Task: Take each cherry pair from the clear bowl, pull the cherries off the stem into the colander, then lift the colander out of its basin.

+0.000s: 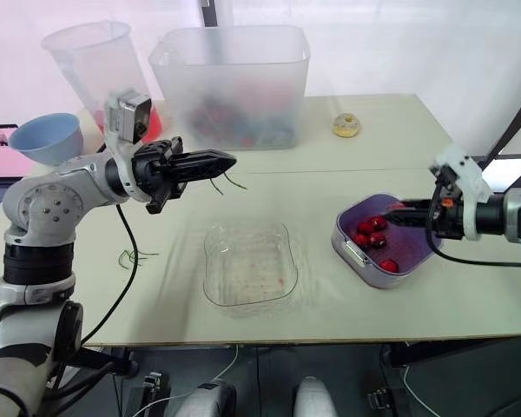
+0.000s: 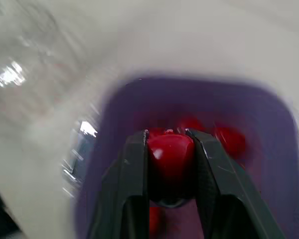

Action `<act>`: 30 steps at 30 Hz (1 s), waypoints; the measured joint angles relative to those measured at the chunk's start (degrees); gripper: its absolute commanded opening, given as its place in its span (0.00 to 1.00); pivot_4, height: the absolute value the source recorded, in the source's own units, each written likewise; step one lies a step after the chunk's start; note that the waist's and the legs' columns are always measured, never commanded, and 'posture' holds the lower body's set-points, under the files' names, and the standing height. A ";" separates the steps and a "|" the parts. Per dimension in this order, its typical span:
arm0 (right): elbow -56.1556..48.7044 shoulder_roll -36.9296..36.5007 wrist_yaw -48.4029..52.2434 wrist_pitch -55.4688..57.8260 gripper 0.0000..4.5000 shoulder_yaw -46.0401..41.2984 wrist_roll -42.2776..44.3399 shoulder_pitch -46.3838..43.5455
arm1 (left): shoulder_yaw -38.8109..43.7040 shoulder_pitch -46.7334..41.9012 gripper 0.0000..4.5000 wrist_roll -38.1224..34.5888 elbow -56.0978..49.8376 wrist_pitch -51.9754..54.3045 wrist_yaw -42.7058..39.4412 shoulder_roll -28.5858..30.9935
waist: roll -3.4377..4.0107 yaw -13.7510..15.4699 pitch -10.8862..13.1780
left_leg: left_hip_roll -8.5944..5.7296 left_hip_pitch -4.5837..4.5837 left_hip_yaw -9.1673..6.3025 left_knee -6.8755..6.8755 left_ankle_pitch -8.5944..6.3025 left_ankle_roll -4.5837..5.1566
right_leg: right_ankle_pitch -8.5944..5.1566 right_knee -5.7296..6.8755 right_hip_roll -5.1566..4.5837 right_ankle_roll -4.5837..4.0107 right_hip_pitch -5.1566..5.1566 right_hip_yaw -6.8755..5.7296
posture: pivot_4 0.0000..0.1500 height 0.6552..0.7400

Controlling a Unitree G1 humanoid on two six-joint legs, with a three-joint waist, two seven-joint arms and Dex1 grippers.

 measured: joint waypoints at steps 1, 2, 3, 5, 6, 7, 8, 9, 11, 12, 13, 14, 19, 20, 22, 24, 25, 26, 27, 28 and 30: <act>1.42 0.04 0.34 -1.47 0.15 1.83 -2.09 0.11 | 0.02 0.32 0.00 0.00 -0.15 0.00 0.15 0.01 | 0.02 0.04 0.01 | 0.00 -0.01 0.00 0.00 0.00 0.00 | 0.00 0.00 0.00 0.00 -0.02 0.00 | 1.00 1.00; 2.61 0.07 0.55 -2.96 0.15 3.32 -4.05 0.10 | 0.03 0.50 0.00 0.00 -0.28 0.00 0.45 0.01 | 0.02 0.07 0.01 | 0.00 -0.02 0.00 0.01 0.00 0.00 | 0.00 0.00 0.00 0.00 -0.02 0.00 | 1.00 1.00; 3.76 0.14 0.72 -4.48 0.15 4.71 -6.00 0.00 | 0.08 0.67 0.00 -0.01 -0.53 0.01 0.83 0.04 | 0.02 0.18 0.01 | 0.00 -0.02 0.00 0.01 0.00 0.00 | 0.00 0.00 -0.01 0.00 -0.02 0.01 | 1.00 1.00; 6.21 1.39 0.57 -6.25 0.26 6.05 -8.91 -0.99 | 0.42 1.20 0.00 -0.12 -1.48 0.04 1.37 0.35 | 0.02 0.30 0.01 | 0.01 -0.02 0.00 0.02 0.00 -0.01 | 0.00 0.00 -0.01 0.00 -0.02 0.01 | 1.00 1.00; 7.13 1.95 0.40 -6.54 0.37 6.52 -9.87 -1.57 | 0.52 1.49 0.00 -0.16 -2.01 0.06 1.62 0.61 | 0.02 0.36 0.01 | 0.02 -0.02 -0.01 0.02 0.00 -0.01 | 0.00 -0.01 -0.01 0.00 -0.02 0.01 | 1.00 1.00; 7.53 2.30 0.40 -6.78 0.42 7.23 -11.10 -2.32 | 0.70 2.02 0.00 -0.18 -2.43 0.07 1.82 1.02 | 0.04 0.40 0.01 | 0.03 -0.02 -0.01 0.02 0.00 -0.01 | 0.00 -0.01 -0.01 0.00 -0.02 0.01 | 1.00 1.00; 7.53 2.30 0.47 -6.82 0.52 7.37 -11.58 -2.48 | 0.70 2.39 0.00 -0.18 -2.56 0.07 1.89 1.24 | 0.06 0.46 0.01 | 0.03 -0.02 -0.01 0.02 0.00 -0.01 | 0.00 -0.01 -0.01 0.00 -0.02 0.01 | 1.00 1.00; 7.41 2.29 0.92 -6.81 0.62 7.80 -12.52 -3.21 | 0.71 3.12 0.00 -0.15 -2.76 0.07 1.97 1.70 | 0.06 0.48 0.01 | 0.03 -0.02 -0.02 0.01 0.01 -0.01 | 0.00 -0.02 -0.01 0.00 -0.02 0.01 | 1.00 1.00; 6.73 2.29 1.75 -6.75 0.83 7.99 -13.28 -4.07 | 0.71 3.68 0.00 -0.14 -2.91 0.09 2.19 1.94 | 0.05 0.55 0.02 | 0.03 -0.04 -0.03 0.03 0.01 -0.01 | 0.00 -0.04 -0.01 0.00 -0.01 0.01 | 1.00 1.00; 6.49 2.28 2.11 -6.72 0.93 8.14 -13.50 -4.54 | 0.72 3.69 0.00 -0.17 -3.10 0.09 2.23 1.95 | 0.05 0.66 0.02 | 0.02 -0.05 -0.05 0.04 0.01 -0.02 | 0.00 -0.05 -0.04 0.00 0.00 0.01 | 1.00 1.00; 6.13 2.26 2.53 -6.70 0.99 8.16 -13.66 -4.79 | 0.72 3.69 0.00 -0.20 -3.24 0.09 2.26 2.00 | 0.05 0.77 0.02 | 0.02 -0.05 -0.06 0.04 0.01 -0.02 | 0.00 -0.05 -0.08 0.00 0.01 0.01 | 1.00 1.00; 5.60 2.14 3.00 -6.67 0.99 8.16 -13.89 -4.95 | 0.72 3.69 0.00 -0.23 -3.32 0.09 2.30 2.11 | 0.05 0.82 0.02 | 0.02 -0.05 -0.06 0.04 0.01 -0.02 | 0.00 -0.06 -0.11 0.00 0.01 0.01 | 1.00 1.00; 3.45 -0.11 4.63 -4.60 0.99 6.59 -14.21 -7.25 | 1.75 4.05 0.00 -0.80 -3.57 0.36 3.02 2.92 | 0.07 0.71 0.03 | -0.02 -0.05 -0.05 0.02 0.01 -0.02 | 0.00 -0.07 -0.12 0.00 -0.01 0.01 | 1.00 1.00; 2.47 -0.46 4.92 -4.03 0.99 6.01 -13.77 -7.82 | 2.16 4.34 0.00 -0.97 -3.56 0.47 3.28 3.39 | 0.08 0.61 0.03 | -0.01 -0.05 -0.06 0.00 0.01 -0.02 | 0.00 -0.07 -0.11 0.00 -0.02 0.01 | 1.00 1.00; -1.43 -0.68 6.38 -0.30 0.99 4.68 -11.02 -11.34 | 3.09 6.91 0.00 -1.06 -3.15 1.03 3.44 5.95 | 0.26 0.02 0.05 | 0.04 -0.01 -0.04 -0.07 0.00 -0.01 | 0.00 -0.07 -0.08 0.00 -0.10 0.07 | 1.00 1.00; -5.95 -0.48 7.49 3.05 0.99 2.60 -7.23 -16.16 | 3.23 10.61 0.00 0.04 -1.06 2.23 3.41 9.22 | 0.43 -0.51 0.03 | 0.07 0.02 -0.01 -0.18 0.00 -0.01 | 0.00 -0.06 0.00 0.00 -0.12 0.07 | 1.00 1.00; -7.45 0.15 7.57 4.62 0.99 1.70 -5.53 -18.54 | 3.89 11.90 0.00 0.03 0.78 3.28 3.41 10.43 | 0.40 -0.58 0.05 | 0.10 0.01 -0.04 -0.18 0.00 -0.01 | 0.00 -0.07 0.06 0.00 -0.13 0.07 | 1.00 1.00; -8.92 0.42 7.55 5.73 0.99 0.58 -3.97 -20.03 | 4.66 12.63 0.00 0.07 2.95 4.21 3.50 11.42 | 0.40 -0.53 0.05 | 0.11 0.00 -0.09 -0.18 0.01 -0.01 | 0.00 -0.06 0.06 0.00 -0.13 0.06 | 1.00 1.00; -10.01 1.16 7.40 7.14 0.99 -0.08 -2.50 -21.45 | 5.62 13.30 0.00 0.05 4.90 5.06 3.50 12.61 | 0.38 -0.47 0.06 | 0.11 -0.01 -0.15 -0.17 0.00 -0.01 | 0.00 -0.07 0.05 0.00 -0.13 0.07 | 1.00 1.00; -10.89 1.88 7.15 8.29 0.99 -0.50 -1.33 -22.40 | 6.52 13.80 0.00 0.21 7.05 5.56 3.61 13.63 | 0.38 -0.37 0.06 | 0.10 -0.01 -0.18 -0.17 0.00 -0.01 | 0.00 -0.07 0.02 0.00 -0.12 0.07 | 1.00 1.00; -12.54 3.26 6.56 10.28 0.99 -0.67 0.82 -23.07 | 7.58 14.43 0.00 1.22 11.73 7.04 4.04 15.79 | 0.38 0.08 0.06 | 0.09 -0.01 -0.20 -0.16 0.01 -0.02 | 0.00 -0.06 -0.05 0.00 -0.14 0.07 | 1.00 1.00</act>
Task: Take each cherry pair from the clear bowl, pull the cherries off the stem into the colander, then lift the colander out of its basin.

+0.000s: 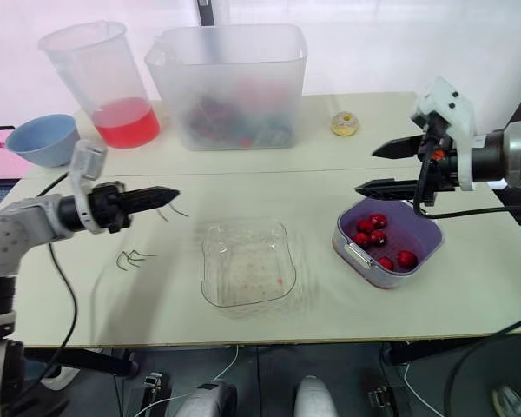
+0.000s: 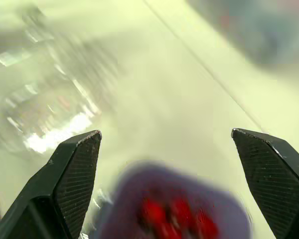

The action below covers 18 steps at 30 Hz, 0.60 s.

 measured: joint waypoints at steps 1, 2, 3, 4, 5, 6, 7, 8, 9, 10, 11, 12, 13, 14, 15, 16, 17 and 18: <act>-0.60 0.62 -0.36 0.81 0.99 -0.07 0.81 -0.10 | 0.09 0.47 0.00 0.40 1.67 0.83 0.07 0.75 | 0.00 0.21 0.00 | -0.01 0.00 0.01 0.00 0.00 0.00 | 0.00 0.01 -0.03 0.00 -0.01 0.01 | 1.00 1.00; -1.10 1.36 -0.81 1.67 0.99 -0.27 1.73 -0.14 | 0.09 1.19 0.00 1.28 3.30 1.35 0.23 1.22 | 0.00 0.40 0.00 | -0.01 -0.01 0.01 0.00 0.00 0.00 | 0.00 0.04 -0.08 0.00 -0.04 0.01 | 1.00 1.00; -1.75 1.77 -1.24 2.62 0.99 -0.64 2.80 -0.14 | -0.34 1.99 0.00 2.59 5.16 1.89 0.66 1.40 | 0.01 0.58 0.00 | -0.04 -0.03 0.00 0.00 0.00 0.00 | 0.00 0.05 -0.12 0.00 -0.06 0.01 | 1.00 1.00; -2.33 2.02 -1.68 3.58 0.99 -1.24 3.91 -0.15 | -1.16 2.60 0.00 4.02 6.85 2.10 1.11 1.43 | 0.01 0.71 0.01 | -0.06 -0.04 0.00 0.00 0.00 -0.01 | 0.00 0.06 -0.14 0.00 -0.07 0.01 | 1.00 1.00; -3.09 2.10 -2.01 4.33 0.99 -1.76 4.73 -0.16 | -1.93 3.47 0.00 5.47 8.52 2.10 1.68 1.41 | 0.01 0.72 0.00 | -0.08 -0.05 0.00 0.00 0.00 -0.01 | 0.00 0.06 -0.14 0.00 -0.07 0.00 | 1.00 1.00; -3.96 2.05 -2.29 5.08 0.99 -2.45 5.68 0.00 | -3.50 4.16 0.00 7.68 10.30 1.97 2.17 1.40 | 0.01 0.69 0.00 | -0.11 -0.05 0.01 0.00 0.00 -0.01 | 0.00 0.06 -0.14 0.00 -0.08 0.00 | 1.00 1.00; -4.85 1.80 -2.46 5.52 0.99 -3.13 6.24 0.69 | -4.47 4.56 0.00 9.14 11.62 1.93 2.38 1.30 | 0.00 0.69 0.00 | -0.16 -0.07 0.00 0.00 0.01 -0.01 | 0.00 0.06 -0.13 0.00 -0.10 0.00 | 1.00 1.00; -5.49 1.50 -2.56 5.74 0.99 -3.56 6.70 1.58 | -5.30 4.83 0.00 10.23 12.76 1.93 2.50 1.26 | -0.02 0.67 0.01 | -0.19 -0.08 0.00 0.02 0.01 -0.01 | 0.00 0.08 -0.13 0.00 -0.12 0.00 | 1.00 1.00; -6.11 1.28 -2.73 5.97 0.99 -3.93 6.96 2.66 | -5.75 4.83 0.00 11.13 13.58 1.91 2.49 1.21 | -0.02 0.65 0.01 | -0.19 -0.09 0.00 0.02 0.01 -0.01 | 0.00 0.09 -0.13 0.00 -0.12 0.00 | 1.00 1.00; -6.77 1.22 -3.01 6.25 0.99 -4.27 7.35 3.96 | -5.90 4.76 0.00 11.94 14.41 1.73 2.43 1.20 | -0.02 0.59 0.01 | -0.18 -0.09 0.01 0.03 0.01 -0.01 | 0.00 0.10 -0.13 0.00 -0.14 0.00 | 1.00 1.00; -7.14 1.21 -3.23 6.53 0.99 -4.41 7.73 4.95 | -5.88 4.63 0.00 12.66 14.96 1.43 2.39 1.22 | -0.02 0.48 0.01 | -0.19 -0.09 0.03 0.03 0.01 -0.01 | 0.00 0.11 -0.13 0.00 -0.15 0.01 | 1.00 1.00; -7.67 1.22 -3.68 6.77 1.00 -4.68 8.08 5.69 | -5.86 4.45 0.07 13.18 15.45 0.89 2.37 1.20 | -0.02 0.43 0.00 | -0.18 -0.09 0.03 0.03 0.01 -0.01 | 0.00 0.14 -0.14 0.00 -0.18 0.01 | 1.00 1.00; -8.09 1.22 -4.16 6.99 1.00 -5.08 8.54 6.20 | -5.81 4.21 0.14 13.68 15.98 0.59 2.36 1.14 | -0.02 0.42 0.00 | -0.18 -0.08 0.03 0.03 0.01 -0.01 | 0.00 0.16 -0.13 0.00 -0.19 0.01 | 1.00 1.00; -8.70 1.22 -4.67 7.38 1.00 -5.69 9.02 6.44 | -5.64 3.85 0.20 14.03 16.85 0.38 2.36 1.07 | -0.02 0.41 0.00 | -0.18 -0.09 0.03 0.02 0.01 -0.01 | 0.00 0.16 -0.13 0.00 -0.20 0.01 | 1.00 1.00; -9.14 1.22 -5.05 7.63 1.00 -6.16 9.45 6.49 | -5.51 3.64 0.30 14.34 17.33 0.31 2.34 1.07 | -0.02 0.38 0.00 | -0.17 -0.08 0.04 0.02 0.01 -0.01 | 0.00 0.16 -0.13 0.00 -0.20 0.01 | 1.00 1.00; -9.69 1.22 -5.44 7.77 1.00 -6.60 9.89 6.59 | -5.43 3.40 0.41 14.64 17.59 0.08 2.06 1.07 | -0.02 0.34 0.00 | -0.17 -0.08 0.04 0.02 0.01 -0.01 | 0.00 0.16 -0.13 0.00 -0.20 0.01 | 1.00 1.00; -10.00 1.21 -5.64 7.80 1.00 -6.79 10.18 6.74 | -5.36 3.32 0.52 14.89 17.60 -0.58 1.66 1.08 | -0.02 0.34 0.00 | -0.17 -0.08 0.04 0.03 0.01 -0.01 | 0.00 0.16 -0.13 0.00 -0.19 0.01 | 1.00 1.00; -10.15 1.20 -5.83 7.80 1.00 -6.86 10.51 7.05 | -5.31 3.30 0.65 15.07 17.50 -1.45 0.45 1.23 | -0.02 0.37 0.00 | -0.17 -0.08 0.04 0.02 0.01 -0.01 | 0.00 0.16 -0.13 0.00 -0.20 0.01 | 1.00 1.00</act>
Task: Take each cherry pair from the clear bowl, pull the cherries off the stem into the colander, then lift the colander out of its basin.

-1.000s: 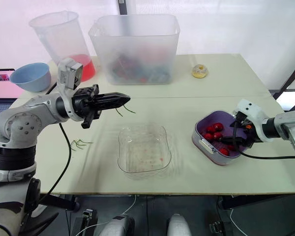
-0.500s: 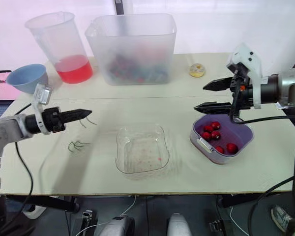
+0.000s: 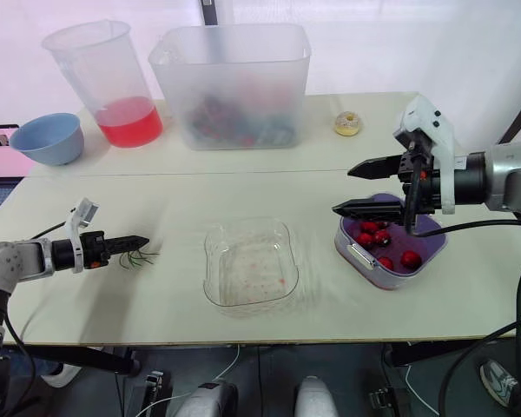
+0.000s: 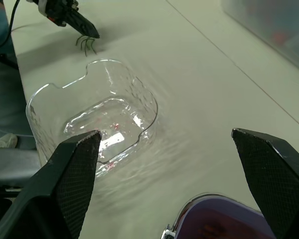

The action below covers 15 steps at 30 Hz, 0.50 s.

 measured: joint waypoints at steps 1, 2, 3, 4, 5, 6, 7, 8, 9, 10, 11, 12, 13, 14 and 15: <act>-0.05 -0.04 0.00 0.00 1.00 0.03 0.08 0.36 | 0.00 0.00 0.75 0.11 -0.27 -0.75 -1.18 0.29 | 0.00 0.01 0.00 | 0.00 0.00 0.00 0.00 0.00 0.00 | 0.00 0.00 0.00 0.00 0.00 0.00 | 1.00 1.00; -0.03 -0.10 0.05 -0.02 1.00 0.04 0.11 0.64 | 0.00 0.00 0.86 0.25 -0.61 -1.50 -2.40 1.02 | 0.00 0.01 0.00 | 0.00 0.00 0.01 0.00 0.00 0.00 | 0.00 0.00 0.00 0.00 -0.01 0.00 | 1.00 1.00; 0.08 -0.35 0.16 -0.04 1.00 0.13 0.12 0.76 | 0.02 -0.14 0.97 0.39 -0.74 -2.08 -3.29 1.90 | 0.00 0.01 0.00 | 0.00 0.00 0.01 -0.01 0.00 0.00 | 0.00 0.00 0.00 0.00 -0.01 0.00 | 1.00 1.00; 0.44 -0.89 0.43 -0.11 1.00 0.19 0.11 0.77 | 0.25 -0.66 0.99 0.63 -0.73 -2.87 -4.05 2.62 | 0.00 0.01 0.00 | 0.00 0.00 0.01 0.00 0.00 0.00 | 0.00 0.00 0.00 0.00 -0.02 0.00 | 1.00 1.00; 0.78 -1.56 0.61 -0.25 1.00 0.21 0.06 0.74 | 0.93 -1.56 0.99 0.71 -0.74 -3.54 -4.86 3.18 | 0.00 0.06 0.00 | 0.00 0.00 0.00 0.00 0.00 0.00 | 0.00 0.00 0.00 0.00 -0.01 0.00 | 1.00 1.00; 1.12 -2.03 0.81 -0.50 1.00 0.29 0.04 0.67 | 1.98 -2.22 0.99 0.62 -0.73 -4.16 -5.56 3.53 | 0.00 0.10 0.00 | 0.00 0.00 0.00 0.00 0.00 0.00 | 0.00 0.00 0.00 0.00 0.01 0.00 | 1.00 1.00; 1.72 -2.52 1.21 -0.89 1.00 0.30 -0.01 0.67 | 3.17 -3.01 0.99 0.10 -0.73 -4.51 -6.71 3.96 | 0.00 0.10 0.00 | -0.01 0.00 0.00 0.01 0.00 0.00 | 0.00 -0.01 -0.02 0.00 0.02 0.00 | 1.00 1.00; 2.36 -2.93 1.54 -1.37 1.00 0.28 -0.13 0.75 | 4.24 -3.84 0.99 -0.36 -0.81 -4.74 -7.79 4.18 | 0.00 0.09 0.00 | -0.02 0.00 0.01 0.01 0.00 0.00 | 0.00 -0.01 -0.03 0.00 0.02 0.00 | 1.00 1.00; 3.25 -4.22 2.23 -2.30 1.00 0.14 -0.48 1.80 | 5.05 -4.44 0.99 -0.97 -1.27 -5.75 -9.63 4.55 | 0.00 0.15 0.00 | -0.03 -0.01 0.02 0.00 0.00 0.00 | 0.00 -0.02 -0.05 0.00 0.02 -0.01 | 1.00 1.00; 4.06 -5.20 2.90 -2.79 1.00 -0.17 -0.82 2.97 | 5.65 -4.50 0.99 -1.35 -2.06 -6.78 -11.25 4.95 | 0.00 0.12 0.00 | -0.03 -0.01 0.03 0.00 0.00 0.00 | 0.00 -0.02 -0.04 0.00 0.02 -0.01 | 1.00 1.00; 5.26 -6.39 3.52 -3.54 1.00 -0.80 -1.45 4.65 | 6.20 -4.64 0.99 -1.58 -2.88 -7.65 -12.80 5.09 | 0.00 0.12 0.00 | -0.03 -0.02 0.06 -0.02 0.00 0.00 | 0.00 -0.02 -0.05 0.00 0.01 -0.01 | 1.00 1.00; 6.56 -7.58 4.15 -4.42 1.00 -1.94 -2.29 7.05 | 6.30 -5.25 0.99 -1.68 -3.55 -8.41 -14.08 5.14 | 0.00 0.19 0.00 | -0.06 -0.02 0.13 -0.01 0.00 0.00 | 0.00 -0.02 -0.05 0.00 0.04 -0.02 | 1.00 1.00; 7.60 -8.48 4.45 -4.88 1.00 -3.02 -2.86 8.91 | 6.17 -5.84 0.99 -1.49 -4.32 -9.65 -14.94 5.14 | 0.00 0.20 0.00 | -0.05 -0.02 0.17 0.00 0.00 0.00 | 0.00 -0.02 -0.04 0.00 0.04 -0.03 | 1.00 1.00; 8.32 -8.98 4.72 -5.34 1.00 -5.03 -3.36 11.24 | 5.30 -6.00 0.99 -0.25 -5.62 -12.61 -16.41 5.49 | 0.00 0.17 0.00 | -0.04 -0.01 0.19 0.00 0.00 0.00 | 0.00 -0.02 -0.04 0.00 0.04 -0.03 | 1.00 1.00; 8.94 -9.36 4.90 -5.83 1.00 -7.10 -4.16 13.69 | 3.13 -5.86 0.99 2.02 -7.25 -16.56 -18.51 6.63 | 0.00 0.08 0.00 | -0.04 -0.01 0.24 0.00 0.00 0.00 | 0.00 -0.02 -0.03 0.00 0.06 -0.03 | 1.00 1.00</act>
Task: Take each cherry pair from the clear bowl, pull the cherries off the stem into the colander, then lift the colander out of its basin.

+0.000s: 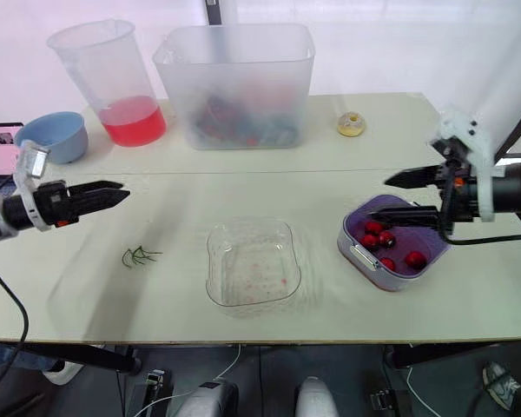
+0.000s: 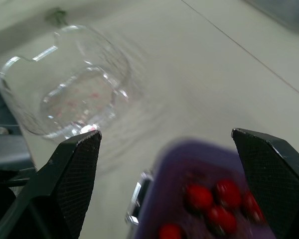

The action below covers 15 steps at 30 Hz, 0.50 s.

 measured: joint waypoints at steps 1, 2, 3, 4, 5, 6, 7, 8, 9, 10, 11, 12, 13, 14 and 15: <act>0.51 -0.33 0.07 -0.30 1.00 -2.34 -1.00 2.84 | -2.11 0.36 0.99 2.04 -1.74 -3.32 -2.10 1.05 | 0.01 -0.03 -0.01 | 0.00 0.00 0.04 -0.03 0.00 0.00 | 0.00 -0.01 0.00 0.00 -0.01 0.01 | 1.00 1.00; 0.78 -0.73 0.31 -0.34 1.00 -6.40 -2.62 8.07 | -3.97 0.00 0.99 2.97 -3.85 -5.47 -4.25 1.03 | 0.02 0.18 -0.01 | 0.01 0.00 0.03 -0.03 0.00 0.00 | 0.00 0.00 0.00 0.00 0.01 0.00 | 1.00 1.00; 1.25 -0.73 0.54 -0.18 1.00 -9.28 -4.20 12.15 | -5.00 -0.54 0.99 2.88 -5.44 -6.23 -5.73 0.48 | 0.01 0.38 -0.01 | 0.00 -0.01 0.03 0.01 0.00 0.00 | 0.00 0.01 0.00 0.00 0.02 -0.01 | 1.00 1.00; 1.24 -0.59 1.03 0.11 1.00 -12.72 -5.69 16.66 | -6.00 -1.63 0.99 2.76 -6.72 -6.39 -6.85 -0.37 | 0.01 0.61 0.00 | -0.01 -0.03 0.06 0.06 -0.01 0.01 | 0.00 0.04 0.00 0.00 0.02 0.00 | 1.00 1.00; 0.97 -0.08 1.60 0.46 1.00 -15.31 -6.80 19.82 | -6.71 -2.35 0.99 2.70 -7.93 -6.46 -7.89 -0.56 | 0.00 0.63 0.00 | -0.01 -0.04 0.06 0.08 -0.01 0.02 | 0.00 0.04 0.02 0.00 0.03 -0.01 | 1.00 1.00; 0.06 0.81 2.55 1.20 1.00 -19.75 -7.96 24.27 | -8.17 -3.66 0.99 2.85 -9.36 -6.60 -9.18 -0.47 | -0.01 0.58 0.01 | -0.01 -0.05 0.09 0.10 -0.02 0.04 | 0.00 0.04 0.03 0.00 0.05 -0.01 | 1.00 1.00; -0.58 1.47 3.32 1.85 1.00 -22.90 -8.66 26.63 | -8.86 -4.67 0.99 2.98 -9.91 -6.60 -9.89 -0.44 | 0.02 0.45 0.00 | -0.01 -0.02 0.11 0.12 -0.03 0.06 | 0.00 0.05 0.03 0.00 0.07 0.00 | 1.00 1.00; -1.96 2.31 4.77 2.81 1.00 -27.74 -9.56 30.89 | -9.92 -6.24 0.99 2.95 -10.62 -6.42 -10.41 -0.71 | 0.03 0.40 0.00 | 0.00 -0.02 0.10 0.10 -0.04 0.07 | 0.00 0.04 0.06 0.00 0.07 0.00 | 1.00 1.00; -3.30 3.39 6.41 4.01 1.00 -32.68 -10.71 35.29 | -10.33 -7.56 0.99 2.71 -11.53 -6.13 -11.14 -1.13 | 0.00 0.44 0.01 | 0.04 0.00 0.10 0.13 -0.07 0.13 | 0.00 0.02 0.12 0.01 0.13 -0.01 | 1.00 1.00; -4.01 3.77 7.23 4.75 1.00 -35.40 -11.48 37.37 | -10.40 -8.18 0.99 2.63 -11.99 -6.12 -11.48 -1.33 | 0.00 0.40 0.01 | 0.04 0.03 0.11 0.14 -0.08 0.15 | 0.00 0.01 0.12 0.01 0.17 -0.01 | 1.00 1.00; -5.25 4.47 8.05 5.73 1.00 -38.92 -12.22 40.02 | -10.42 -9.14 0.99 2.21 -12.69 -5.88 -11.69 -1.97 | 0.01 0.24 0.00 | 0.04 0.05 0.13 0.14 -0.09 0.16 | 0.00 -0.02 0.12 0.01 0.20 0.00 | 1.00 1.00; -6.48 5.16 8.46 6.53 1.00 -41.38 -12.50 41.68 | -10.41 -9.72 0.99 1.31 -13.47 -5.40 -12.12 -2.35 | -0.03 0.01 0.01 | 0.08 0.09 0.12 0.15 -0.09 0.17 | 0.00 -0.03 0.15 0.01 0.26 0.00 | 1.00 1.00; -8.07 5.75 8.78 7.58 1.00 -43.74 -12.69 43.33 | -10.54 -10.34 0.99 0.42 -13.95 -4.44 -12.52 -2.82 | -0.03 -0.14 0.01 | 0.09 0.15 0.13 0.14 -0.11 0.21 | 0.00 -0.04 0.17 0.01 0.32 0.00 | 1.00 1.00; -9.78 6.49 8.84 8.53 1.00 -45.26 -12.68 44.36 | -11.00 -11.37 0.99 0.25 -13.81 -3.26 -12.50 -3.17 | -0.03 -0.16 0.01 | 0.15 0.22 0.13 0.15 -0.13 0.24 | 0.00 -0.04 0.23 0.01 0.39 0.01 | 1.00 1.00; -11.18 7.11 8.71 9.06 1.00 -45.95 -12.41 44.45 | -11.63 -11.99 0.99 0.41 -13.57 -2.45 -12.37 -3.17 | -0.04 -0.18 0.02 | 0.20 0.30 0.13 0.15 -0.14 0.26 | 0.00 -0.09 0.29 0.00 0.47 0.01 | 1.00 1.00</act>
